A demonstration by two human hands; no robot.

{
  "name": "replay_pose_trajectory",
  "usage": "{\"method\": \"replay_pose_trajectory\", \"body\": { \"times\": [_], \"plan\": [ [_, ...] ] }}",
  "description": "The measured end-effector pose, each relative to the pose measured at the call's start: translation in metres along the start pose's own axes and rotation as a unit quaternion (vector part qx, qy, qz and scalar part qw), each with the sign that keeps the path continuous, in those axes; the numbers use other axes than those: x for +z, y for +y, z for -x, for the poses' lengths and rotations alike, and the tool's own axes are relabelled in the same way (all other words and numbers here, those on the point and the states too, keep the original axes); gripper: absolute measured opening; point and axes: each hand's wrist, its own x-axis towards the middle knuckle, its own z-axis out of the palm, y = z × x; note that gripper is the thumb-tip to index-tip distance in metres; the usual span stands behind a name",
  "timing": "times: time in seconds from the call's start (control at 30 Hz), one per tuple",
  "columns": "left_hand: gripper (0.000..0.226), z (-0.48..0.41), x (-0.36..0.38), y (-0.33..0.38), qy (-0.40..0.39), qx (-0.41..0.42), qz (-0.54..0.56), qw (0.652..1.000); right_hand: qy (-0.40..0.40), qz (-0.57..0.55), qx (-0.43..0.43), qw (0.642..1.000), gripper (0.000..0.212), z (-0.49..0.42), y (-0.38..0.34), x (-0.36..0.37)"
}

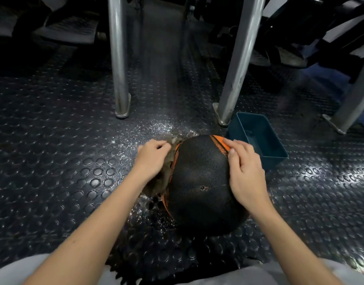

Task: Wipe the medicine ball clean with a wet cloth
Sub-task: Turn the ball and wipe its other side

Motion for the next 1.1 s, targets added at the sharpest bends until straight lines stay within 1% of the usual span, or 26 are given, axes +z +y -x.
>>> {"method": "replay_pose_trajectory", "body": {
  "times": [0.03, 0.1, 0.2, 0.27, 0.3, 0.33, 0.4, 0.5, 0.6, 0.63, 0.7, 0.73, 0.77, 0.8, 0.83, 0.87, 0.9, 0.93, 0.97, 1.03, 1.1],
  "plan": [
    [0.034, 0.000, -0.001, -0.003, -0.001, -0.013, 0.000, 1.000, 0.004, -0.003, -0.007, 1.000, 0.040, 0.001, 0.001, 0.000],
    [0.031, 0.004, 0.001, 0.003, 0.000, 0.003, -0.018, 1.000, 0.009, -0.011, -0.010, 1.000, 0.044, 0.000, 0.003, 0.000],
    [0.027, 0.020, 0.008, 0.032, -0.013, 0.097, 0.009, 0.995, 0.018, -0.021, -0.007, 1.000, 0.040, -0.007, 0.009, -0.001],
    [0.035, 0.037, 0.015, 0.050, -0.039, 0.184, -0.032, 0.982, 0.010, -0.026, -0.003, 1.000, 0.031, -0.011, 0.014, -0.003],
    [0.034, 0.043, 0.018, 0.055, -0.053, 0.215, -0.065, 0.973, 0.005, -0.031, -0.004, 0.999, 0.029, -0.013, 0.017, -0.004],
    [0.031, 0.044, 0.019, 0.058, -0.061, 0.228, -0.086, 0.968, 0.003, -0.035, -0.007, 0.999, 0.027, -0.014, 0.019, -0.005],
    [0.029, 0.036, 0.019, 0.055, -0.056, 0.209, -0.080, 0.973, 0.002, -0.036, -0.015, 0.999, 0.029, -0.015, 0.021, -0.006],
    [0.023, 0.011, 0.010, 0.030, -0.028, 0.127, -0.035, 0.991, -0.007, -0.032, -0.017, 0.999, 0.038, -0.014, 0.020, -0.004],
    [0.035, -0.006, -0.001, 0.000, -0.013, 0.042, -0.109, 0.993, -0.012, -0.026, -0.036, 0.999, 0.038, -0.010, 0.015, -0.002],
    [0.036, -0.007, -0.006, -0.002, 0.006, 0.041, -0.110, 0.993, -0.014, -0.025, -0.042, 0.999, 0.036, -0.009, 0.014, -0.001],
    [0.039, -0.010, -0.015, 0.010, 0.059, 0.077, -0.061, 0.993, -0.014, -0.022, -0.048, 0.999, 0.035, -0.009, 0.013, 0.000],
    [0.036, -0.008, -0.020, 0.022, 0.090, 0.109, -0.036, 0.989, -0.014, -0.020, -0.050, 0.998, 0.035, -0.010, 0.012, 0.000],
    [0.027, -0.002, -0.022, 0.035, 0.114, 0.150, -0.018, 0.982, -0.015, -0.018, -0.052, 0.998, 0.036, -0.010, 0.011, 0.001],
    [0.022, 0.003, -0.022, 0.045, 0.117, 0.200, -0.017, 0.973, -0.016, -0.017, -0.053, 0.998, 0.037, -0.012, 0.011, 0.002],
    [0.031, 0.010, -0.018, 0.051, 0.097, 0.244, -0.031, 0.964, -0.017, -0.018, -0.052, 0.998, 0.036, -0.013, 0.011, 0.002],
    [0.040, 0.015, -0.011, 0.049, 0.058, 0.279, -0.061, 0.957, -0.018, -0.019, -0.053, 0.998, 0.033, -0.014, 0.011, 0.002],
    [0.043, 0.022, -0.003, 0.044, 0.011, 0.291, -0.094, 0.952, -0.021, -0.023, -0.054, 0.998, 0.030, -0.015, 0.012, 0.001],
    [0.043, 0.023, 0.005, 0.034, -0.029, 0.278, -0.108, 0.954, -0.024, -0.026, -0.054, 0.998, 0.028, -0.016, 0.013, 0.001],
    [0.043, 0.021, 0.010, 0.025, -0.048, 0.254, -0.101, 0.961, -0.027, -0.030, -0.053, 0.998, 0.027, -0.017, 0.014, 0.000],
    [0.039, 0.014, 0.011, 0.014, -0.041, 0.221, -0.051, 0.973, -0.034, -0.037, -0.050, 0.997, 0.027, -0.019, 0.016, -0.002],
    [0.030, 0.010, 0.008, 0.009, -0.028, 0.202, -0.029, 0.979, -0.046, -0.042, -0.046, 0.997, 0.028, -0.020, 0.017, -0.003]
  ]
}}
